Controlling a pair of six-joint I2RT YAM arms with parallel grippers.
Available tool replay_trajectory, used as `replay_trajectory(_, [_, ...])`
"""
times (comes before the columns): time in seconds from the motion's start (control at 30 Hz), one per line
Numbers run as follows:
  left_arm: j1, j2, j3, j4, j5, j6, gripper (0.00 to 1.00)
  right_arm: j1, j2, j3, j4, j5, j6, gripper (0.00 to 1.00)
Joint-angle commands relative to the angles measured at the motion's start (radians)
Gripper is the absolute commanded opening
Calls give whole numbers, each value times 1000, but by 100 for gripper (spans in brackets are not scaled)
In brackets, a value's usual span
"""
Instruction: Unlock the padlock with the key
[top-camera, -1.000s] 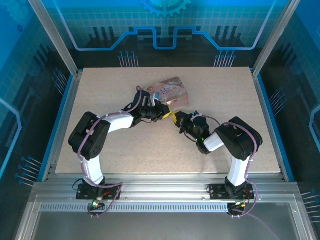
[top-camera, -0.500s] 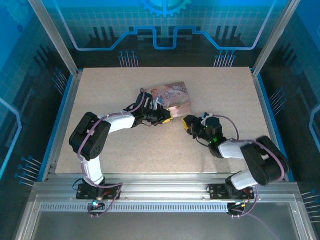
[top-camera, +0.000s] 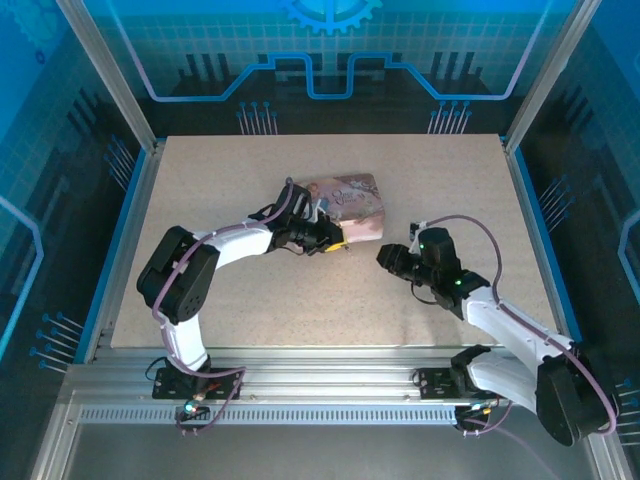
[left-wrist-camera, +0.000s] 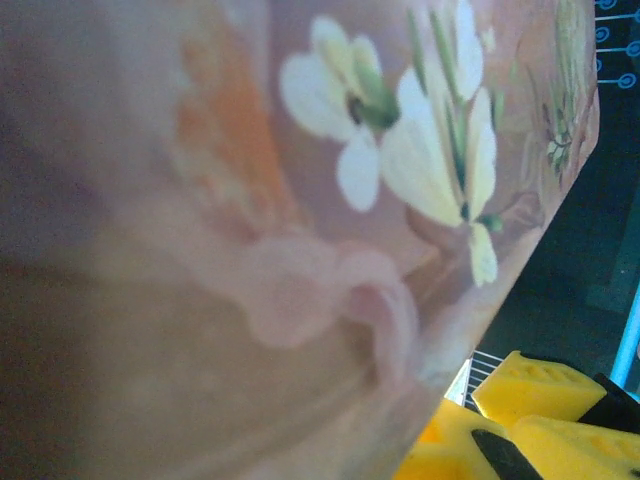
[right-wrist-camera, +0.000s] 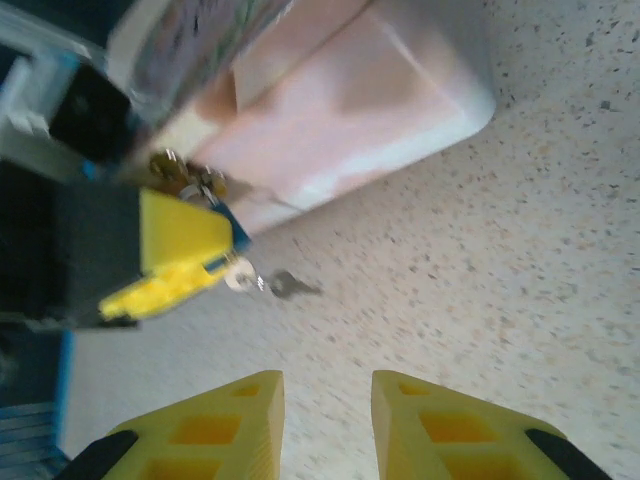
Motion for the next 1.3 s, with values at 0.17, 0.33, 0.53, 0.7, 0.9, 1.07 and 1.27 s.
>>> replay_trajectory(0.17, [-6, -44, 36, -40, 50, -5, 9, 128, 101, 159, -153, 83, -327, 32])
replay_trajectory(0.33, [-7, -41, 50, -56, 57, -3, 9, 192, 193, 212, -127, 117, -380, 36])
replay_trajectory(0.53, [-7, -38, 63, -68, 68, 1, 9, 227, 275, 269, -115, 157, -421, 41])
replay_trajectory(0.7, [-7, -35, 69, -67, 75, 0, 9, 241, 334, 322, -133, 186, -456, 41])
replay_trajectory(0.9, [-6, -33, 74, -67, 80, -4, 9, 248, 399, 393, -153, 207, -482, 41])
replay_trajectory(1.07, [-4, -35, 77, -69, 83, -3, 9, 255, 440, 426, -163, 227, -495, 41])
replay_trajectory(1.27, [-6, -35, 82, -76, 86, 1, 9, 259, 464, 441, -176, 256, -504, 40])
